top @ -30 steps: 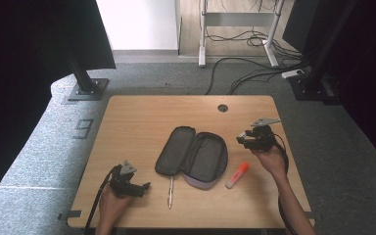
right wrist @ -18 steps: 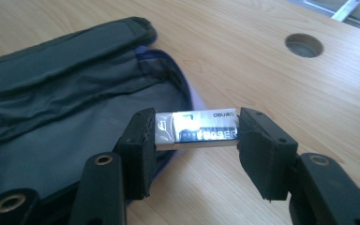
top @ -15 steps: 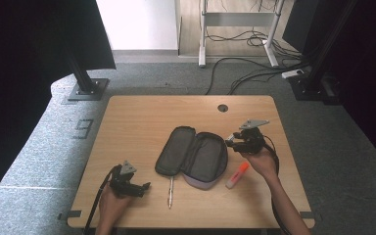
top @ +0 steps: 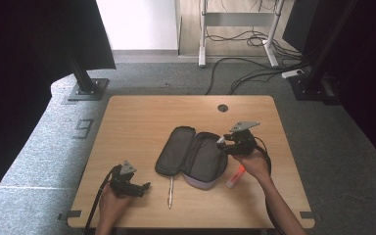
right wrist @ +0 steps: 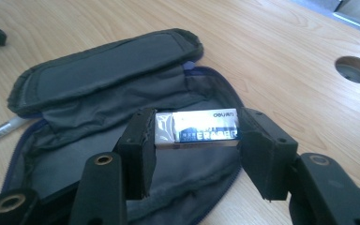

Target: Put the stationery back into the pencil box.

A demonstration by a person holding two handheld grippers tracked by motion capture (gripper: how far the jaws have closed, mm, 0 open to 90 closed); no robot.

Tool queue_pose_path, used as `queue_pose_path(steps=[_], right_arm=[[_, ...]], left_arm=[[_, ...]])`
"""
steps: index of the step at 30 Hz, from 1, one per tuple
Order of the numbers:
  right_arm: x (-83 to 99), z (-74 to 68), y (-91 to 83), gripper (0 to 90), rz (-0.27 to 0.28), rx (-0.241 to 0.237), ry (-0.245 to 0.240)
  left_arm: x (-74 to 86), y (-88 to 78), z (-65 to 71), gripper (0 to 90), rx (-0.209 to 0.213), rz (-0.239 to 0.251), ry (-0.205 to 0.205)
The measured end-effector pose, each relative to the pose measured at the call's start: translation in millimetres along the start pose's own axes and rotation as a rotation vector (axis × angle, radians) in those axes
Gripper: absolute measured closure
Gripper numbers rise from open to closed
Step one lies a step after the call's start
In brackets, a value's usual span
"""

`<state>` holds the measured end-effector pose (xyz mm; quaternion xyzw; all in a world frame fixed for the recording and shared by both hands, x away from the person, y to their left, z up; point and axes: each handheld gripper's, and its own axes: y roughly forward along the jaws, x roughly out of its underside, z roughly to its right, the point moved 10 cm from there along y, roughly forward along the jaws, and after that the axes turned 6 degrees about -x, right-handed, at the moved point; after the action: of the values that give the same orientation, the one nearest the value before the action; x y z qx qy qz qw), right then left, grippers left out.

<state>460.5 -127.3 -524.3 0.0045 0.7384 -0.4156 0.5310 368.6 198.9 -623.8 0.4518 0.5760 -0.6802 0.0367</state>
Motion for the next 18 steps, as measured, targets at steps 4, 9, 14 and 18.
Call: queue_pose_path(steps=[4,9,14,18], right_arm=[[-3.0,-8.2,5.0,47.1,0.001,-0.013,-0.017],[-5.9,-18.0,11.2,47.1,0.0,-0.03,-0.036],[-8.8,-28.7,17.0,47.1,0.0,-0.047,-0.055],[-9.9,-36.8,22.7,47.1,0.002,-0.062,-0.066]], left_arm=[[0.0,0.0,0.0,0.0,0.0,0.0,0.0],[0.0,0.0,0.1,0.0,0.0,0.0,-0.001],[0.0,0.0,0.1,0.0,0.0,0.0,-0.001],[0.0,0.0,0.0,0.0,0.0,0.0,0.0]])
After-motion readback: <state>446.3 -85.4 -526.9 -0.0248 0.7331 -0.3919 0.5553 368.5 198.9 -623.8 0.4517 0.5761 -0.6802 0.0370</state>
